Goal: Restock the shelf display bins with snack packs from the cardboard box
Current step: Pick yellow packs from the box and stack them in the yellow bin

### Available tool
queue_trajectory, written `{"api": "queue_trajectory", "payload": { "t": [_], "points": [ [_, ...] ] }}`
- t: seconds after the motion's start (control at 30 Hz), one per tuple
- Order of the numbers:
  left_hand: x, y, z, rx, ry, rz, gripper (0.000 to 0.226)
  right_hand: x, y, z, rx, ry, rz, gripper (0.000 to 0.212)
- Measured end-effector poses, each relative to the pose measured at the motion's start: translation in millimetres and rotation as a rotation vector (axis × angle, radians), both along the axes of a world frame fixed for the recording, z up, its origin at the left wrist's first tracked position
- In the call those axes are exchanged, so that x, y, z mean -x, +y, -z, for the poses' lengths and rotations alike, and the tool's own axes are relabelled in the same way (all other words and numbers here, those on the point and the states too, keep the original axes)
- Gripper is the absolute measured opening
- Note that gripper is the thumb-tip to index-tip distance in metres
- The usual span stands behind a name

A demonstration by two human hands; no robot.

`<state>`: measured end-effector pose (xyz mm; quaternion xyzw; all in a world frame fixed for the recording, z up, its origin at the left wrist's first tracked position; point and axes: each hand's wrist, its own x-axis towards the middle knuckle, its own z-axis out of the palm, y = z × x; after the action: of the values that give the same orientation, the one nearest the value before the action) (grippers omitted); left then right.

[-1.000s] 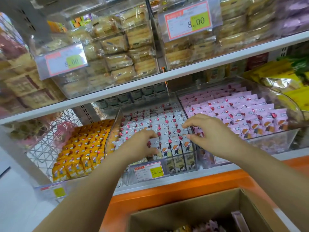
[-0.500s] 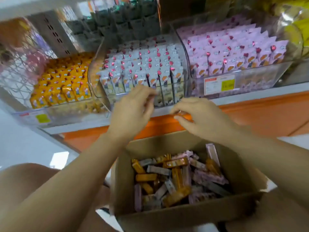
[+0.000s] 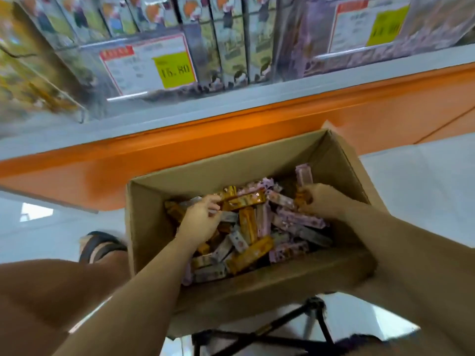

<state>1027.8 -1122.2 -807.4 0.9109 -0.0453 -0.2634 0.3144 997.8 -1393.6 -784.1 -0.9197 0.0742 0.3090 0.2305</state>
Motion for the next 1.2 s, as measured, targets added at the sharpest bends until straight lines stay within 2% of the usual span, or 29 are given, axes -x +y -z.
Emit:
{"api": "queue_trajectory", "payload": {
  "t": [0.07,0.2,0.37,0.47,0.57,0.63,0.73,0.9,1.07,1.13,1.2],
  "points": [
    [2,-2,15,-0.015,0.043,-0.001,0.032,2,4,19,-0.006,0.020,0.057,0.014],
    [7,-11,39,0.030,0.114,-0.041,0.034,4,3,44,-0.042,0.017,0.198,0.029],
    [8,-23,55,0.070,0.179,-0.074,0.047,-8,1,59,-0.052,0.071,0.194,0.063],
    [6,-30,58,0.058,0.150,-0.053,0.052,-10,7,57,-0.150,0.076,0.257,0.077],
    [0,-32,60,0.010,0.049,-0.053,0.051,-14,18,52,-0.209,-0.030,0.305,0.065],
    [-4,-31,62,-0.098,-0.034,-0.102,0.049,-21,28,51,-0.238,-0.095,0.290,0.057],
    [-12,-21,66,-0.174,-0.060,-0.163,0.053,-32,47,60,-0.271,-0.102,0.211,0.058],
    [-28,-5,73,-0.292,-0.016,0.046,0.065,-41,64,73,-0.286,-0.112,0.077,0.056],
    [-29,4,73,-0.130,-0.042,-0.048,0.047,-36,56,74,-0.442,0.011,0.185,0.047],
    [-23,12,68,-0.091,-0.095,-0.109,0.039,-35,52,66,-0.469,0.114,0.114,0.039],
    [-17,18,62,-0.074,-0.128,-0.166,0.035,-33,53,57,-0.412,0.281,-0.070,0.040]
  ]
}}
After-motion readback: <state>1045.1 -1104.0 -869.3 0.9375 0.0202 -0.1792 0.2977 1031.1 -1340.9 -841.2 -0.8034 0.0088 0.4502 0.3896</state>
